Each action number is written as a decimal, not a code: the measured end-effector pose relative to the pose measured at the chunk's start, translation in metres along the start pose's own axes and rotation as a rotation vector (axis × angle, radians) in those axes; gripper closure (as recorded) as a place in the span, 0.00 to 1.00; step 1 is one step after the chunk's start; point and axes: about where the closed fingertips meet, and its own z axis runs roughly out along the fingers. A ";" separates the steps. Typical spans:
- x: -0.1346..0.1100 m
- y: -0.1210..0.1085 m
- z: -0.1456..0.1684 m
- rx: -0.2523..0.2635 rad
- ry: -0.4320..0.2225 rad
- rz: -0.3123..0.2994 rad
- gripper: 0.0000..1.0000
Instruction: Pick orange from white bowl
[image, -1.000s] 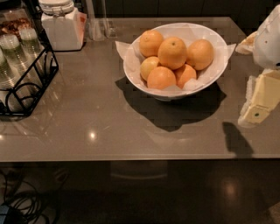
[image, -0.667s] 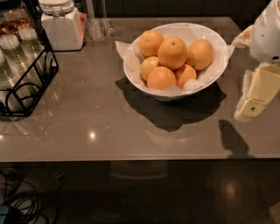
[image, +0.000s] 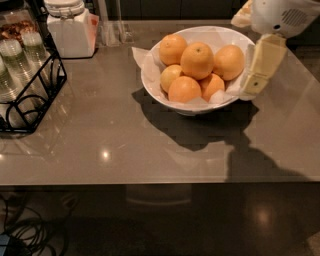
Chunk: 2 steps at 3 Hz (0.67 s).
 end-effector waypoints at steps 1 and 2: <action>-0.006 -0.007 -0.006 0.026 -0.014 -0.004 0.00; -0.006 -0.013 0.001 0.022 -0.049 -0.011 0.00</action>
Offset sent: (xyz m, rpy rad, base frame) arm 0.0224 0.0049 -0.0007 0.0907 -0.0175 0.0460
